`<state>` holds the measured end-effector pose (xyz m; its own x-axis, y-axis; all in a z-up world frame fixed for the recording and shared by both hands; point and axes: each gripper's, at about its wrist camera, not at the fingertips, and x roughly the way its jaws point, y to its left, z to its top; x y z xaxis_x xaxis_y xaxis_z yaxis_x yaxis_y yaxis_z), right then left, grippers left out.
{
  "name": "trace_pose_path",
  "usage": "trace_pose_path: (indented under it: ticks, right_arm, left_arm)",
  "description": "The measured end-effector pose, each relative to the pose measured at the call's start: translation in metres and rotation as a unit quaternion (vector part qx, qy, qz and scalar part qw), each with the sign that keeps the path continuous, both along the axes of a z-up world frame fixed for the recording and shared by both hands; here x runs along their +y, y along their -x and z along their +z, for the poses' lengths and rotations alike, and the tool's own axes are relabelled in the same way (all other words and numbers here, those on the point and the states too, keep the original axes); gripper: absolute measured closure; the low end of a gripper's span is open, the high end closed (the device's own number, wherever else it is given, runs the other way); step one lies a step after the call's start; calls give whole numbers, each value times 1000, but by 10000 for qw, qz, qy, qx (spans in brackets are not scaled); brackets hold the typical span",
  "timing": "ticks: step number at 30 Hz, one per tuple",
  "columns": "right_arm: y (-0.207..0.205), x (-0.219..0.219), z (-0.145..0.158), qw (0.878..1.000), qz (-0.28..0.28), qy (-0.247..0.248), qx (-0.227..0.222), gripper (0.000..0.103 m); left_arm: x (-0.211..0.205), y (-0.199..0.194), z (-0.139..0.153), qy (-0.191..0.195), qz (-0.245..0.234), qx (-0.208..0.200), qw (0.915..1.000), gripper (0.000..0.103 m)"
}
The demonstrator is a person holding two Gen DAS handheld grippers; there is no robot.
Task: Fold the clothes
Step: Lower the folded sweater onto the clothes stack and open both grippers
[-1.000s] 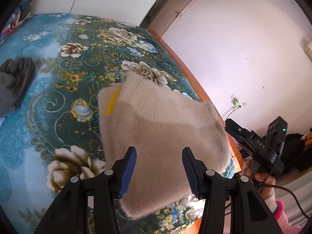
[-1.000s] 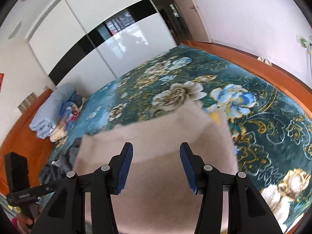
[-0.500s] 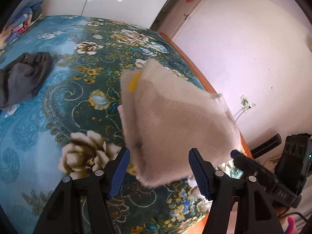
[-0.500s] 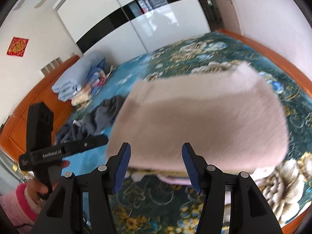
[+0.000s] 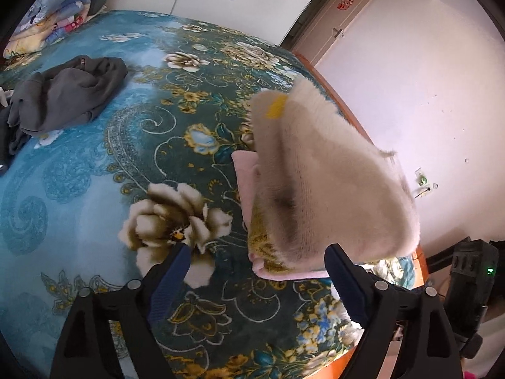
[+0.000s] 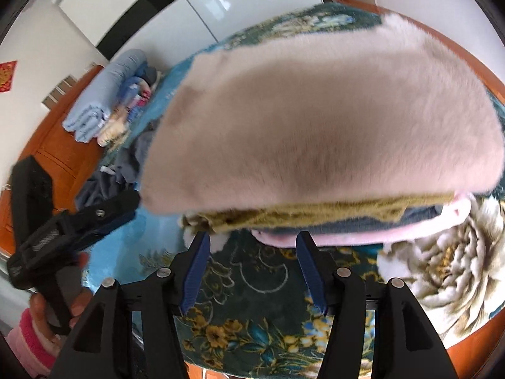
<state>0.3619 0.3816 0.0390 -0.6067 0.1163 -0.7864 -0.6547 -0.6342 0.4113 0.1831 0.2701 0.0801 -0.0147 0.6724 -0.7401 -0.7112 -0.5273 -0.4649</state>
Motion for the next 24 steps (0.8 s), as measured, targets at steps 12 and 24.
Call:
trace_pose_path:
  ticks: [12, 24]
  right_arm:
    - [9, 1, -11, 9995, -241, -64, -174, 15]
    - [13, 0, -13, 9958, -517, -663, -374, 5]
  left_arm:
    - [-4, -2, -7, 101, 75, 185, 9997, 0]
    - [-10, -7, -5, 0, 248, 990, 9948, 0]
